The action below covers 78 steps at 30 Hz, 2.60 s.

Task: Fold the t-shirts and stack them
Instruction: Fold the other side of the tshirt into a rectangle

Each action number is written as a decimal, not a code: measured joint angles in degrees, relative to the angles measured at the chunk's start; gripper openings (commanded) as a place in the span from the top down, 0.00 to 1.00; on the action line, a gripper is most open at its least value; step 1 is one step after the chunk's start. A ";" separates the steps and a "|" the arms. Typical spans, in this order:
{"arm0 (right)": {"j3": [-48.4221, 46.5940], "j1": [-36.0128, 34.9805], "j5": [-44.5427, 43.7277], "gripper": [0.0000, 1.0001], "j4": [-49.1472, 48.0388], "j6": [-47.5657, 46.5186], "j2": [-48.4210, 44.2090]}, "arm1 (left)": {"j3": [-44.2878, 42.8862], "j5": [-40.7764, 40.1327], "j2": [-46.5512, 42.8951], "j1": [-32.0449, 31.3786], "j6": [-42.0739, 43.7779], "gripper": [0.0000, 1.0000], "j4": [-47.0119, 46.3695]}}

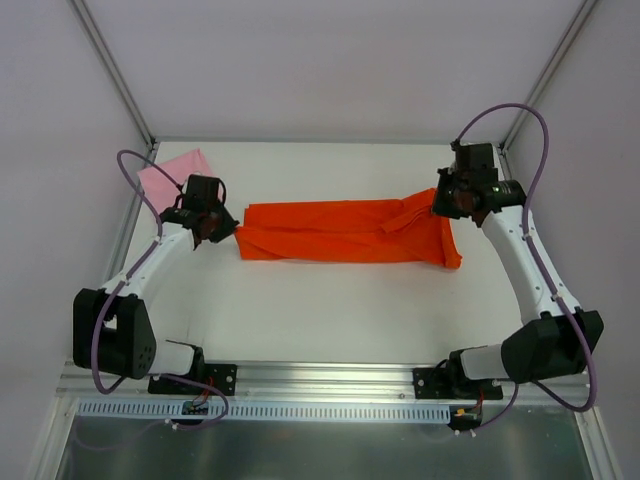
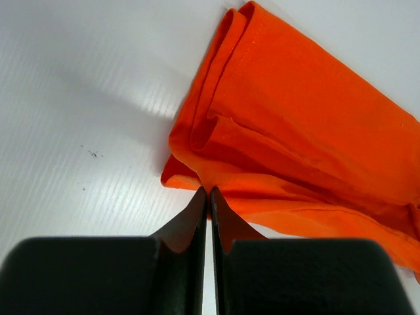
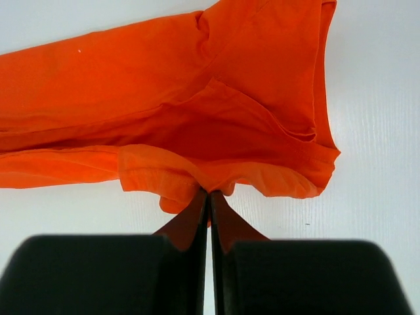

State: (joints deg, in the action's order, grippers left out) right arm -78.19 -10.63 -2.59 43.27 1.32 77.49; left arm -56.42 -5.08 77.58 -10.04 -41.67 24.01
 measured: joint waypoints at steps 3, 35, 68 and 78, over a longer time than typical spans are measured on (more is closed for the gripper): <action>-1.81 0.00 -0.28 0.99 -0.52 -0.96 3.52 | -0.61 -0.07 1.99 0.00 0.35 1.00 -0.15; -25.83 3.82 3.15 0.99 -1.88 -4.74 33.86 | -20.44 -1.57 29.88 0.00 1.64 1.00 -0.59; -37.64 5.75 4.85 0.99 -0.11 -7.37 49.70 | -25.99 -3.96 33.27 0.76 5.33 0.01 -0.52; -37.64 5.77 5.03 0.99 0.26 -7.37 49.92 | -21.99 3.67 26.75 -0.11 5.20 0.44 -3.30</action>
State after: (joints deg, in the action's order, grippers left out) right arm -115.83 -4.86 2.44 43.53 -6.04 127.42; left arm -78.41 -1.41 104.33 -10.15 -36.47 20.71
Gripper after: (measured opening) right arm 0.017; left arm 0.688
